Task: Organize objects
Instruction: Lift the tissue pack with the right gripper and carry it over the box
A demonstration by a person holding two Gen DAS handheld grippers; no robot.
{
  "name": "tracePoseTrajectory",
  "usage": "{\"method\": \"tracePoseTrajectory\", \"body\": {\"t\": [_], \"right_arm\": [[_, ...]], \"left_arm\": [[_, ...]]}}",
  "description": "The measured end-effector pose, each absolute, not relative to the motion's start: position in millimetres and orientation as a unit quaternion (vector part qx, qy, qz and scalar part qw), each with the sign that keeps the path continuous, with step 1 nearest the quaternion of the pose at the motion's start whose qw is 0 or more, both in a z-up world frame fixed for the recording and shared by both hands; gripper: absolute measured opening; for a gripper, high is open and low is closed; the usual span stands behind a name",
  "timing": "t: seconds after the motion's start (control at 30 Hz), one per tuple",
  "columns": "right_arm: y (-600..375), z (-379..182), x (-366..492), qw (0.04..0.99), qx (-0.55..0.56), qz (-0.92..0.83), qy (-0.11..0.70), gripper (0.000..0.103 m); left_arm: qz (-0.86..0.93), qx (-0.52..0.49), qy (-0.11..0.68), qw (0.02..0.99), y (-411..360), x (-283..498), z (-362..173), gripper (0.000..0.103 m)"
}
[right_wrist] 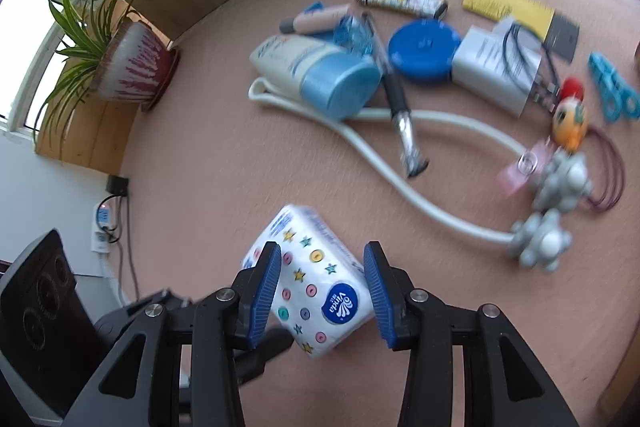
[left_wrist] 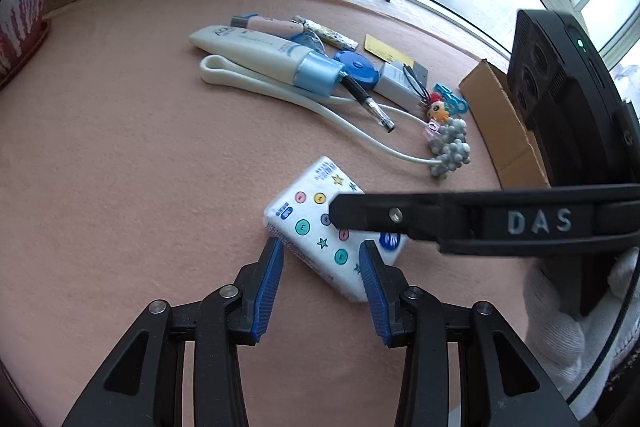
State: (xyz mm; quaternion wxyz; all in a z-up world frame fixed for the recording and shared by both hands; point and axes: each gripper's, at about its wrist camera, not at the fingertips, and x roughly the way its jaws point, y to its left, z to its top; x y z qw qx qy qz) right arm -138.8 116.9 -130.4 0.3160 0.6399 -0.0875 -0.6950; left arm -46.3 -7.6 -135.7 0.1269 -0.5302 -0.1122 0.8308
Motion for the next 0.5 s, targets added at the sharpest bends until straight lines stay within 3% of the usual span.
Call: {"method": "tracePoseTrajectory", "body": {"t": [0.23, 0.5], "right_arm": [[117.3, -134.1, -123.0, 0.326, 0.655, -0.674, -0.101, 0.040], [122.6, -125.3, -111.3, 0.308, 0.639, -0.700, -0.082, 0.040]], "left_arm": [[0.829, -0.531, -0.101, 0.143, 0.8, -46.8, -141.3, 0.053], [0.828, -0.528, -0.107, 0.155, 14.1, -46.0, -134.9, 0.053]]}}
